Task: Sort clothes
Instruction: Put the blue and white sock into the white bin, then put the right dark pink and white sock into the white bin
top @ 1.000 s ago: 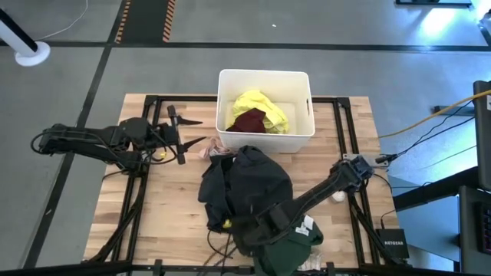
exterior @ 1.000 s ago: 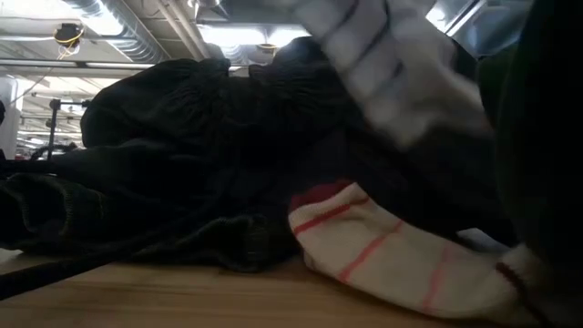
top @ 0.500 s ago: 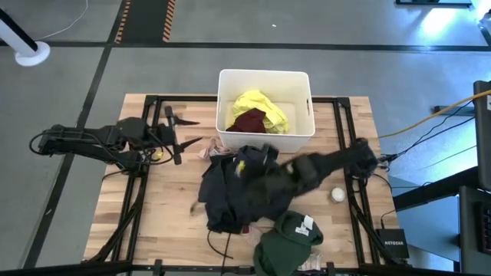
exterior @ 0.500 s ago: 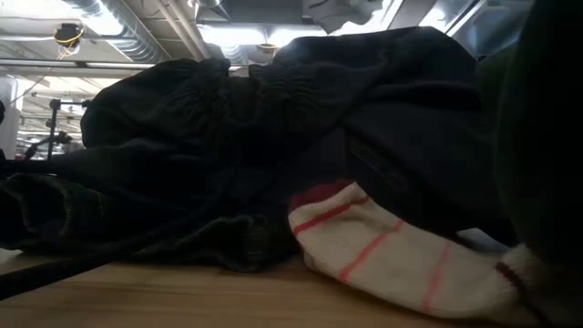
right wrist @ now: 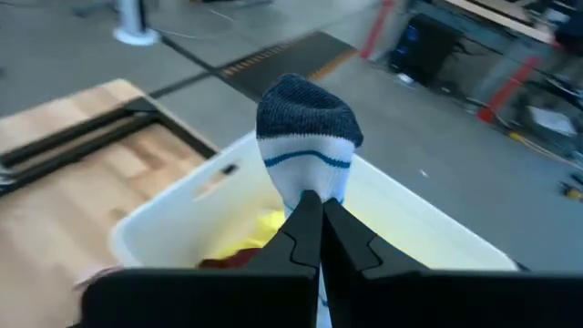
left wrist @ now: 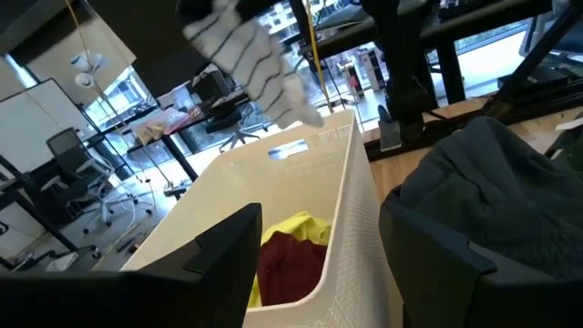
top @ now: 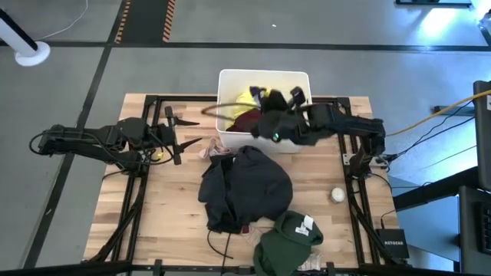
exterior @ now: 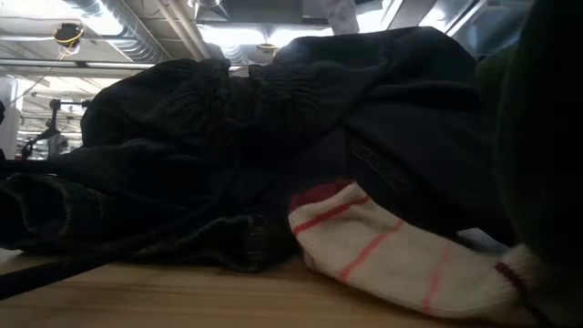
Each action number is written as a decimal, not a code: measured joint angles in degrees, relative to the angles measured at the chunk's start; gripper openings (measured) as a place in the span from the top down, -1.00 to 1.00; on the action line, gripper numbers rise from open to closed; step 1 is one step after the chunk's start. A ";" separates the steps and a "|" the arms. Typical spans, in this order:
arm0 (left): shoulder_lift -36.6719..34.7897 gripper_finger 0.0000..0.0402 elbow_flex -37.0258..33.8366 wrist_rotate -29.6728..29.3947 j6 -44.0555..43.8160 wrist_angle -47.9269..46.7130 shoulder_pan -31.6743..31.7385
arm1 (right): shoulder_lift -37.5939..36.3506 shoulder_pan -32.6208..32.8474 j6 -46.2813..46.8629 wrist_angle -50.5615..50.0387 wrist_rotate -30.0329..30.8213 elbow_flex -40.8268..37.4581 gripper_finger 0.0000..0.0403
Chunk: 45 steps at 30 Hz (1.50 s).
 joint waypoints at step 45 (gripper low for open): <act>-0.02 -0.09 0.02 -0.17 -2.35 -0.11 -0.10 | 1.06 22.85 22.62 -13.00 -27.51 -0.90 0.10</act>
